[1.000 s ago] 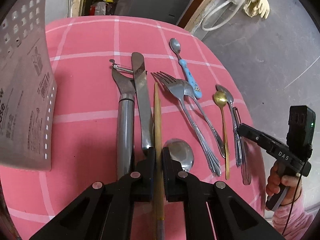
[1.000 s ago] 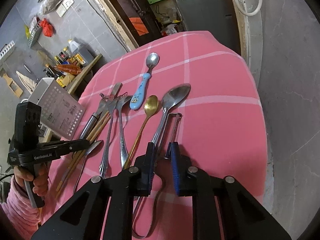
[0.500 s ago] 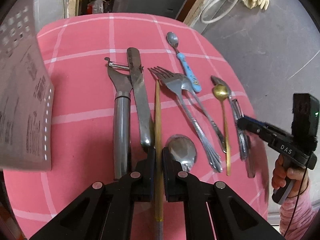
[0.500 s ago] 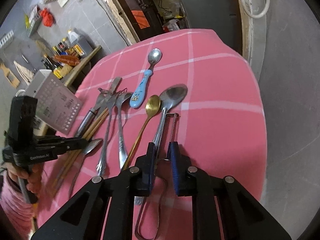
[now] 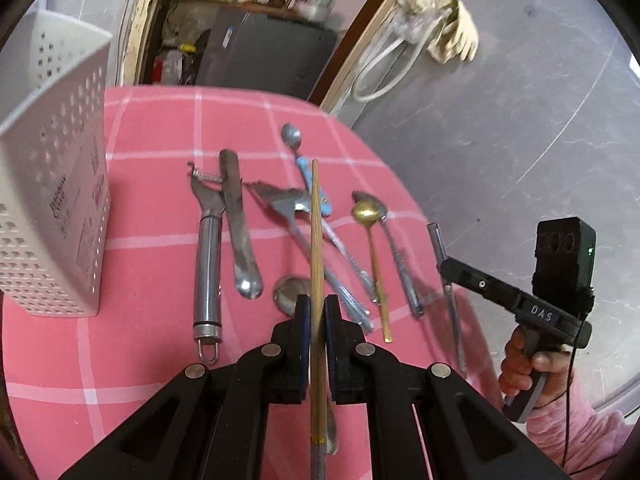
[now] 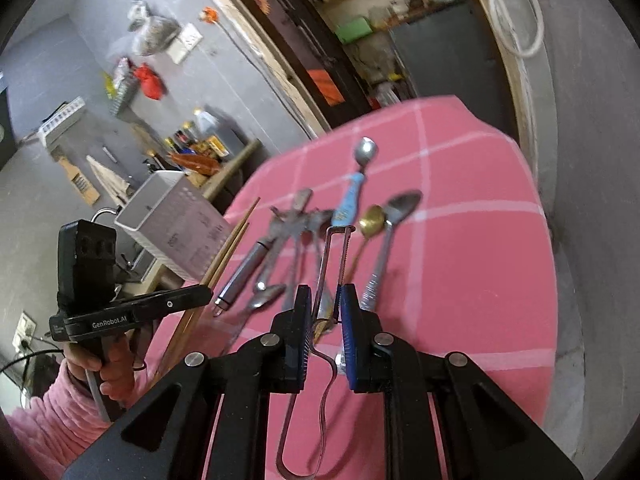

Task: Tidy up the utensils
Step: 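Lift and carry the chopstick and wire tongs over the white caddy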

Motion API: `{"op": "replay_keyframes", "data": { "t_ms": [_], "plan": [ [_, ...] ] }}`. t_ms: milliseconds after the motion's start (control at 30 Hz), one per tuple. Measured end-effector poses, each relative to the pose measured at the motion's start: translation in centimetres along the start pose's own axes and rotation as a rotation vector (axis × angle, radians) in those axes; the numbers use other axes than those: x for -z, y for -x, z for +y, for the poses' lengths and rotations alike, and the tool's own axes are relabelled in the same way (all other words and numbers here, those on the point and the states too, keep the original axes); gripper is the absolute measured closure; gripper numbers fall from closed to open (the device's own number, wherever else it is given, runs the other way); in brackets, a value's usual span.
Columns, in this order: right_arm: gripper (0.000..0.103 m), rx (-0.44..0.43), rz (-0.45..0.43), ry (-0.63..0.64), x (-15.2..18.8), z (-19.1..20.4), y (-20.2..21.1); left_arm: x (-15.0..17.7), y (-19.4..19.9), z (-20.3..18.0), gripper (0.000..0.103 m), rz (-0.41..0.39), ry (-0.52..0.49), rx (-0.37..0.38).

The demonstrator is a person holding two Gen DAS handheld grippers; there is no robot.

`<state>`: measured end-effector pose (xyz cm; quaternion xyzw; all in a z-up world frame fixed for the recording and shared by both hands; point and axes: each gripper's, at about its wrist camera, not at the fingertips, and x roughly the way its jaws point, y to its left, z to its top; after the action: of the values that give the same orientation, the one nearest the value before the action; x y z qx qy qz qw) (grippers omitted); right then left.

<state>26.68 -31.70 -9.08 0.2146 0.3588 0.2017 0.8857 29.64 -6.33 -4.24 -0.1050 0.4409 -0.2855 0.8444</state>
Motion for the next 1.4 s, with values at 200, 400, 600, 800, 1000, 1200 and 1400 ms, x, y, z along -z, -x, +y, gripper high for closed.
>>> {"op": "replay_keyframes", "data": {
  "t_ms": [200, 400, 600, 800, 1000, 1200, 1400],
  "plan": [
    [0.09, -0.07, -0.07, 0.038, -1.0, 1.5, 0.6, -0.8, 2.0, -0.7, 0.096, -0.121, -0.002, 0.025],
    [0.091, -0.13, -0.159, 0.096, -3.6, 4.6, 1.2, -2.8, 6.4, -0.7, 0.096, -0.309, 0.017, 0.011],
    [0.091, -0.189, -0.267, 0.188, -7.5, 9.9, 0.6, -6.0, 11.5, -0.4, 0.096, -0.486, 0.037, -0.042],
    [0.091, -0.249, -0.355, 0.241, -11.6, 15.4, -1.1, -9.1, 15.4, 1.5, 0.096, -0.639, 0.072, -0.136],
    [0.091, -0.287, -0.397, 0.293, -13.2, 19.9, -4.2, -10.8, 17.5, 4.5, 0.096, -0.756, 0.102, -0.222],
    [0.091, -0.291, -0.414, 0.328, -12.9, 22.0, -6.9, -10.6, 17.8, 6.7, 0.096, -0.854, 0.097, -0.254],
    [0.091, -0.285, -0.414, 0.369, -12.2, 23.2, -8.2, -10.0, 18.1, 7.6, 0.096, -0.944, 0.082, -0.293]
  ]
}}
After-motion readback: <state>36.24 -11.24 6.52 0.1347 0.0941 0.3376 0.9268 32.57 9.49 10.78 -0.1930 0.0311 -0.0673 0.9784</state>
